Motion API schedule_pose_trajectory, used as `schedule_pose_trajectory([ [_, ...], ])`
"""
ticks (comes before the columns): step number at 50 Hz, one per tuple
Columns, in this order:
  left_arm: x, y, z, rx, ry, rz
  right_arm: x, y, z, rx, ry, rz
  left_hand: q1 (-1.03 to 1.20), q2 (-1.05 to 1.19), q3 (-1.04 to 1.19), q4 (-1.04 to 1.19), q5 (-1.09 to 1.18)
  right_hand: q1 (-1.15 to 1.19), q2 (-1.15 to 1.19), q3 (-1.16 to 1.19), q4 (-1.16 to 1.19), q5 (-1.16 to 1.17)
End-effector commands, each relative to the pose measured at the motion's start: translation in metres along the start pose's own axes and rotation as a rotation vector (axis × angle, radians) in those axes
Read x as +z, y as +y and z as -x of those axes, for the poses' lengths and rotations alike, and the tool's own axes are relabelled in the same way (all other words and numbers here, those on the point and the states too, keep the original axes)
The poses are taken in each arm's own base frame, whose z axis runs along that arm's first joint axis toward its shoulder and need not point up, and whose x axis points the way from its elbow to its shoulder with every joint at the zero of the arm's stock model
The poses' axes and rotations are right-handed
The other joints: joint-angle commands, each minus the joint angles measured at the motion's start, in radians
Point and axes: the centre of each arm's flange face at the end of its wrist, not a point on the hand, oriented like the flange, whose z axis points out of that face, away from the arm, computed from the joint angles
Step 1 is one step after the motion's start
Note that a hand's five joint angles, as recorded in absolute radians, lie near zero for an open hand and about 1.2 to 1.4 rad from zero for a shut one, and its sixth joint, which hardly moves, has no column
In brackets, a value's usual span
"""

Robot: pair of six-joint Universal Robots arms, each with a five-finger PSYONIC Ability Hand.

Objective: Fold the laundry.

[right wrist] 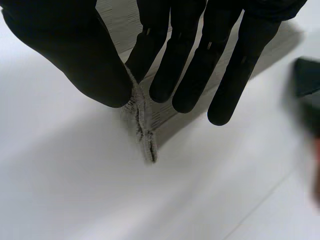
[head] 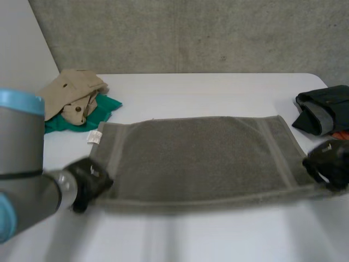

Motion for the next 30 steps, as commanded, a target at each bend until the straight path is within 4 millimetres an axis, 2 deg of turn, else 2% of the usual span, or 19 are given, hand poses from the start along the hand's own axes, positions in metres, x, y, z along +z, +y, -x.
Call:
schedule_pose_trajectory([
  [1, 0.043, -0.053, 0.058, -0.089, -0.275, -0.222, 0.035, -0.039, -0.021, 0.102, 0.219, -0.242, 0.248, 0.201, 0.209, 0.198, 0.223, 0.263, 0.222, 0.21, 0.201, 0.222],
  [2, 0.055, -0.064, 0.066, -0.104, -0.318, -0.262, 0.04, -0.043, -0.024, 0.106, 0.244, -0.274, 0.248, 0.201, 0.209, 0.198, 0.223, 0.263, 0.222, 0.21, 0.201, 0.222],
  [5, 0.073, -0.077, 0.08, -0.118, -0.382, -0.3, 0.057, -0.062, -0.037, 0.116, 0.361, -0.388, 0.248, 0.201, 0.209, 0.198, 0.223, 0.263, 0.222, 0.21, 0.201, 0.222],
  [6, 0.084, -0.082, 0.087, -0.124, -0.417, -0.305, 0.066, -0.069, -0.045, 0.124, 0.424, -0.426, 0.248, 0.201, 0.209, 0.198, 0.223, 0.263, 0.222, 0.21, 0.201, 0.222],
  [9, 0.107, -0.085, 0.096, -0.134, -0.463, -0.28, 0.084, -0.081, -0.055, 0.132, 0.526, -0.485, 0.248, 0.201, 0.209, 0.198, 0.223, 0.263, 0.222, 0.21, 0.201, 0.222],
  [12, 0.121, -0.088, 0.1, -0.132, -0.491, -0.272, 0.098, -0.09, -0.06, 0.119, 0.58, -0.52, 0.248, 0.201, 0.209, 0.198, 0.223, 0.263, 0.222, 0.21, 0.201, 0.222],
  [16, 0.144, -0.096, 0.109, -0.112, -0.542, -0.296, 0.129, -0.1, -0.064, 0.092, 0.642, -0.554, 0.248, 0.201, 0.209, 0.198, 0.223, 0.263, 0.222, 0.21, 0.201, 0.222],
  [21, 0.156, -0.104, 0.107, -0.104, -0.562, -0.333, 0.162, -0.106, -0.061, 0.076, 0.644, -0.573, 0.248, 0.201, 0.209, 0.198, 0.223, 0.263, 0.222, 0.21, 0.201, 0.222],
  [22, 0.162, -0.106, 0.106, -0.104, -0.567, -0.347, 0.174, -0.106, -0.055, 0.071, 0.626, -0.568, 0.141, 0.093, 0.101, 0.091, 0.116, -0.144, -0.185, -0.197, -0.206, -0.185],
  [23, 0.163, -0.107, 0.105, -0.106, -0.573, -0.353, 0.18, -0.106, -0.051, 0.068, 0.616, -0.56, -0.192, -0.239, -0.231, -0.241, -0.217, -0.701, -0.742, -0.753, -0.763, -0.742],
  [24, 0.166, -0.108, 0.104, -0.109, -0.578, -0.362, 0.184, -0.106, -0.047, 0.067, 0.608, -0.555, -0.593, -0.64, -0.633, -0.643, -0.618, -0.959, -1.0, -1.011, -1.021, -1.0],
  [25, 0.167, -0.109, 0.103, -0.113, -0.584, -0.367, 0.188, -0.106, -0.045, 0.067, 0.601, -0.549, -0.958, -1.005, -0.997, -1.007, -0.983, -0.959, -1.0, -1.011, -1.021, -1.0],
  [27, 0.168, -0.114, 0.101, -0.13, -0.609, -0.387, 0.19, -0.105, -0.044, 0.083, 0.596, -0.513, -0.974, -1.021, -1.013, -1.023, -0.999, -0.959, -1.0, -1.011, -1.021, -1.0],
  [30, 0.158, -0.121, 0.105, -0.16, -0.636, -0.405, 0.179, -0.101, -0.046, 0.132, 0.555, -0.454, -0.974, -1.021, -1.013, -1.023, -0.999, -0.959, -1.0, -1.011, -1.021, -1.0],
])
